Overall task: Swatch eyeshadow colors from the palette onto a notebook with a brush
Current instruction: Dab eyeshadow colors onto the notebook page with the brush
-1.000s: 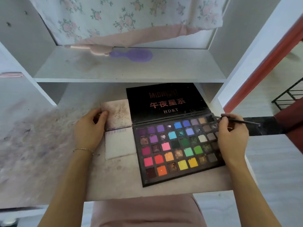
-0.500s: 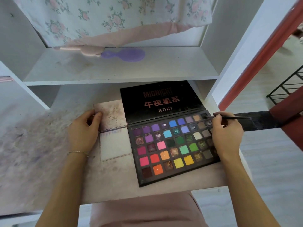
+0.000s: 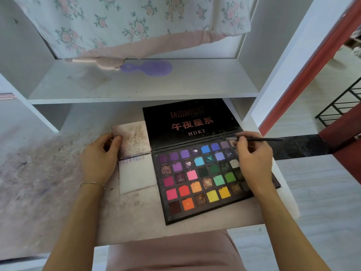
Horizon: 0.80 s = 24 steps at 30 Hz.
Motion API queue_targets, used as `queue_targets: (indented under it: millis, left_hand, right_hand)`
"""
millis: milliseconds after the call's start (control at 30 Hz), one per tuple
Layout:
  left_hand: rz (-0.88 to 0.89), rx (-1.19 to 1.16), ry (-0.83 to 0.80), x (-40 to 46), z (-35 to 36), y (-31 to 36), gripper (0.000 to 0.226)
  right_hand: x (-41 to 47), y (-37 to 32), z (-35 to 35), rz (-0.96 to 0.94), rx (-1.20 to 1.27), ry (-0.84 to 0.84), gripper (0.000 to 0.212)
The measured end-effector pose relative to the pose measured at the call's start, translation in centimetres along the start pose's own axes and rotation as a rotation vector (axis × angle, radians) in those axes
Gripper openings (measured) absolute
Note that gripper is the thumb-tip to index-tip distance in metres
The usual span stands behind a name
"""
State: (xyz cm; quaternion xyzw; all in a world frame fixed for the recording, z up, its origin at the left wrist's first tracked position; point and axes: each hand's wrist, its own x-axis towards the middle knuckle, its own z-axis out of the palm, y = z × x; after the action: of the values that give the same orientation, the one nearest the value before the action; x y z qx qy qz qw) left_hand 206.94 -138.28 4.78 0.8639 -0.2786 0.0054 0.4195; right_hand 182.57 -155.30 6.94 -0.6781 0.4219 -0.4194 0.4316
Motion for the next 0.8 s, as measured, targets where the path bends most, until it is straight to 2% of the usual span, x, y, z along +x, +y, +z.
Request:
queue_targets:
  millis: [133,300,433,567,800]
  left_hand:
    - [-0.006,0.002,-0.001,-0.1,0.1,0.1,0.024]
    - [-0.004,0.015,0.005,-0.1,0.0,0.1,0.024]
    - [0.005,0.017,-0.007,-0.1,0.0,0.2,0.024]
    - [-0.011,0.012,-0.006,0.0,0.0,0.0,0.023]
    - [0.000,0.006,0.010,0.1,-0.1,-0.2,0.022]
  right_hand:
    - [-1.0,-1.1,2.7,-0.004,0.065,-0.200,0.026]
    - [-2.2,-2.6,7.0,-0.026,0.163,-0.367,0.023]
    - [-2.7,-3.1,9.5,-0.021,0.145,-0.467,0.023]
    - [-2.8,-3.3,11.0,-0.040,0.106,-0.521,0.022]
    - [-2.9,-2.9,11.6,-0.081,0.030,-0.520,0.021]
